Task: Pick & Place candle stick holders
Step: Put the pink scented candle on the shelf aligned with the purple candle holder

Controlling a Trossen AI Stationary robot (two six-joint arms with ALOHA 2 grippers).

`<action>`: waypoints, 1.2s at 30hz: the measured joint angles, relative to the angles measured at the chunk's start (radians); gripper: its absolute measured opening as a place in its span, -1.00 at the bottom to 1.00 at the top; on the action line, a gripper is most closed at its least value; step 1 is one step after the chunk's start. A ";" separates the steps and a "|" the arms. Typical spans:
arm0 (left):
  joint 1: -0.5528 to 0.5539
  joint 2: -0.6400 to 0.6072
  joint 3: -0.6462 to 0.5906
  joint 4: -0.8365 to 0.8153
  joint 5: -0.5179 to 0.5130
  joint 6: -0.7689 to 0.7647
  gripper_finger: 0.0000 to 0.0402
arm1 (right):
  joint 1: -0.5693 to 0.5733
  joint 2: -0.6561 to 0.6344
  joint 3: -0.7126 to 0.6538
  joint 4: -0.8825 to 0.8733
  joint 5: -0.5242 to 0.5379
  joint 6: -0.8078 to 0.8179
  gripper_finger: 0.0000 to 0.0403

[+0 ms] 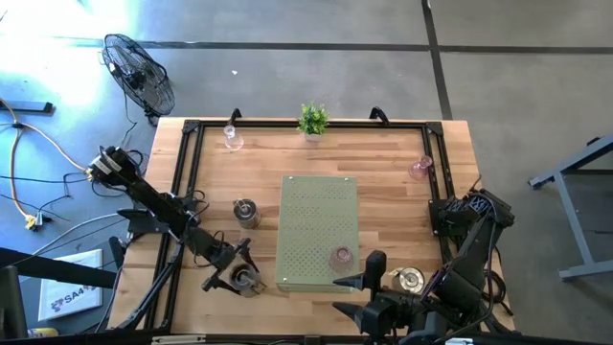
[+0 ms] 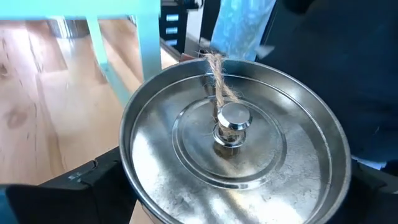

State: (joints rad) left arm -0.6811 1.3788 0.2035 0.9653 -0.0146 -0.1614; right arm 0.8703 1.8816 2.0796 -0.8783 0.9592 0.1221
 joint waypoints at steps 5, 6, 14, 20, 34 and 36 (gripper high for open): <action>0.000 -0.094 0.005 -0.050 -0.014 -0.119 0.75 | 0.000 0.000 0.000 0.000 0.000 0.000 0.07; 0.000 -0.121 0.018 -0.089 -0.023 -0.134 0.75 | 0.000 0.000 0.000 0.000 0.000 0.000 0.07; -0.059 -0.258 0.321 -0.725 -0.208 -0.123 0.75 | 0.000 0.000 0.000 -0.002 -0.001 0.000 0.07; -0.117 -0.237 0.578 -0.972 -0.346 -0.091 0.75 | 0.000 0.000 0.000 -0.003 -0.002 0.000 0.07; -0.053 -0.236 0.672 -0.878 -0.560 0.106 0.75 | 0.000 0.000 0.000 0.000 -0.005 0.008 0.07; -0.018 -0.235 0.672 -0.863 -0.519 0.104 0.75 | 0.000 0.000 0.000 0.000 -0.005 0.003 0.07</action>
State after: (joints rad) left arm -0.6986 1.1435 0.8753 0.1021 -0.5339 -0.0570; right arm 0.8704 1.8816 2.0796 -0.8787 0.9543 0.1249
